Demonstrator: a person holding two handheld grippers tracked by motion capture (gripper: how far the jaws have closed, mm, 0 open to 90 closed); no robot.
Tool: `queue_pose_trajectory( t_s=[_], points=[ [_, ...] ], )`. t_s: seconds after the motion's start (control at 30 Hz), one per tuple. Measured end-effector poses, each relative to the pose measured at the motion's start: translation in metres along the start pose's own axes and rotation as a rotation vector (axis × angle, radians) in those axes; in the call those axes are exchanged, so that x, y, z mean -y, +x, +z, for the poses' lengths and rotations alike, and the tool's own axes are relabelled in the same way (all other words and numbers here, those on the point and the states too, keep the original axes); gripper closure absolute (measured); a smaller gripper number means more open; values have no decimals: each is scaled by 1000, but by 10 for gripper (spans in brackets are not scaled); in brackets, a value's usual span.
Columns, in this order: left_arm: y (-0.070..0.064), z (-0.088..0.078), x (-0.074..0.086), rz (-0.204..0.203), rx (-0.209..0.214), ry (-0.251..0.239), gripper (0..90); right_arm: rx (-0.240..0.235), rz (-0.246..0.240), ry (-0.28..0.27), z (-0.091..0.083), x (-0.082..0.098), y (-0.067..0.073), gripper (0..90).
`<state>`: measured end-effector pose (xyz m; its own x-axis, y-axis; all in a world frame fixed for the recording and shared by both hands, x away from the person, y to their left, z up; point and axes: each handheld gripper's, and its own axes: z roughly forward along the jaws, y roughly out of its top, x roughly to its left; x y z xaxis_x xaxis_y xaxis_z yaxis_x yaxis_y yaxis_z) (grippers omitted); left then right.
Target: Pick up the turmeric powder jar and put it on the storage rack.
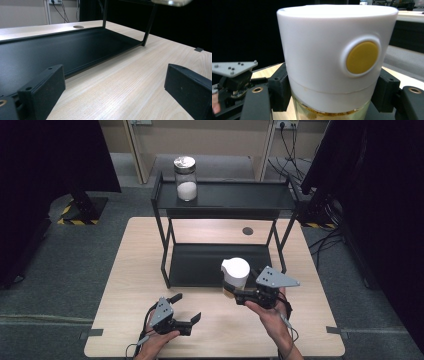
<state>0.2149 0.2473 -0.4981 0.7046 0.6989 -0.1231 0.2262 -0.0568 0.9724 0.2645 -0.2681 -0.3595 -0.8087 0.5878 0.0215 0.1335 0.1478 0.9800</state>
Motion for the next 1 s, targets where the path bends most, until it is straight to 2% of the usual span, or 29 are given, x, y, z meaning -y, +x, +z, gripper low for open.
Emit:
queue_pose_trajectory(
  t_s=[0.33,0.53,1.0],
  points=[
    [0,0,0,-3,0,3,26,-7,-7,2,2,-39,-9,307],
    [1,0,0,-3,0,3,27,-30,7,-11,4,-63,-15,308],
    [1,0,0,-7,0,5,27,-43,-6,-21,14,-118,-21,308]
  ],
)
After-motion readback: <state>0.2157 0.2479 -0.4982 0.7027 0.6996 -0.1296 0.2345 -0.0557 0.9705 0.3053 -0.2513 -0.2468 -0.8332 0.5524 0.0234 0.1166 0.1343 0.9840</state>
